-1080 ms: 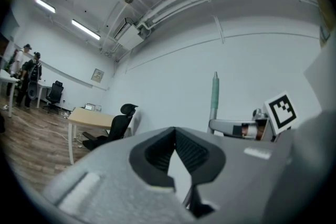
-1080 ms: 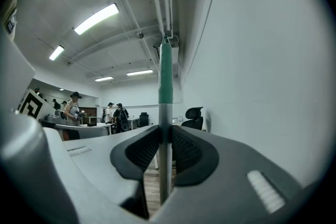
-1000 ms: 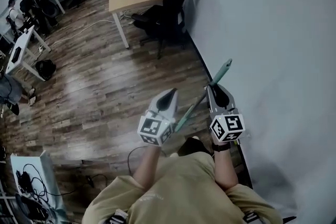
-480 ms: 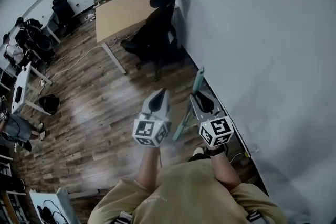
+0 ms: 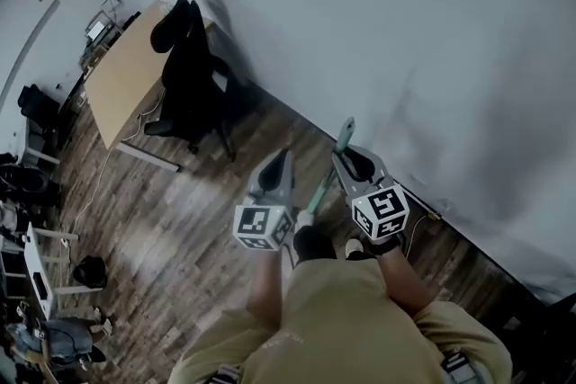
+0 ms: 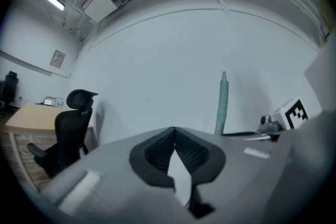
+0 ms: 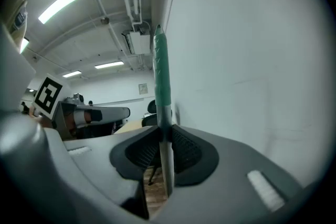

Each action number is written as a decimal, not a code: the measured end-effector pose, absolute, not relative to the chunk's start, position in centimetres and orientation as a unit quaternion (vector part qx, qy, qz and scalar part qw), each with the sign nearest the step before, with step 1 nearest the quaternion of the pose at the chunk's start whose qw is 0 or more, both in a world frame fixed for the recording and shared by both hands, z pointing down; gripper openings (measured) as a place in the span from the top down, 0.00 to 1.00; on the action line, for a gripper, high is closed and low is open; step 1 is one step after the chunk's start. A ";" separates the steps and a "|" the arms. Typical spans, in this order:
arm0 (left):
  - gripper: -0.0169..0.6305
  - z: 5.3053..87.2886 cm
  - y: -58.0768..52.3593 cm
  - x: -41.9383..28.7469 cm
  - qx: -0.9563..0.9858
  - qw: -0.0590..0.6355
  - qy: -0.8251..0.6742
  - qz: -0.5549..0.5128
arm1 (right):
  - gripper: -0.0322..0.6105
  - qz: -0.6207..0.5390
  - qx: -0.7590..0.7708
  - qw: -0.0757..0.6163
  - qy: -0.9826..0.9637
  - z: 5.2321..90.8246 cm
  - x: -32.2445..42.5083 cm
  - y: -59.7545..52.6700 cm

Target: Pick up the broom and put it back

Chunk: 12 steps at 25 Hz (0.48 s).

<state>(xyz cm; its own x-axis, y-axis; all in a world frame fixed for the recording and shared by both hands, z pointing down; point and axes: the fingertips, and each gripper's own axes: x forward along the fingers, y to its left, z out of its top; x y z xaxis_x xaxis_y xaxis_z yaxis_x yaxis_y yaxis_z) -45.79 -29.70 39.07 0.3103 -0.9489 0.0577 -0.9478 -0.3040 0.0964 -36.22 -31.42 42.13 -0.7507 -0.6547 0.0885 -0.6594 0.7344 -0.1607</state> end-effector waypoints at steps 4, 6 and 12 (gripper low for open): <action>0.97 40.1 -37.1 -45.1 0.851 0.065 -0.520 -0.008 | 0.83 0.094 0.443 0.033 -0.891 44.1 -33.7 -35.9; 0.97 40.6 -40.6 -43.9 0.874 0.076 -0.479 -0.005 | 0.83 0.095 0.485 0.047 -0.868 44.8 -32.3 -38.3; 0.97 41.1 -47.1 -37.6 0.939 0.091 -0.331 0.004 | 0.83 0.109 0.638 0.075 -0.759 46.6 -26.3 -42.1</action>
<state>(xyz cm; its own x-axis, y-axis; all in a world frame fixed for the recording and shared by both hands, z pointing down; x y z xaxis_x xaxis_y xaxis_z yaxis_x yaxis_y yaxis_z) -37.59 -47.08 41.05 0.7811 -0.6207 0.0675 -0.6221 -0.7644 0.1694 -26.34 -42.12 46.59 -0.1751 -0.9517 0.2524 -0.9842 0.1625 -0.0699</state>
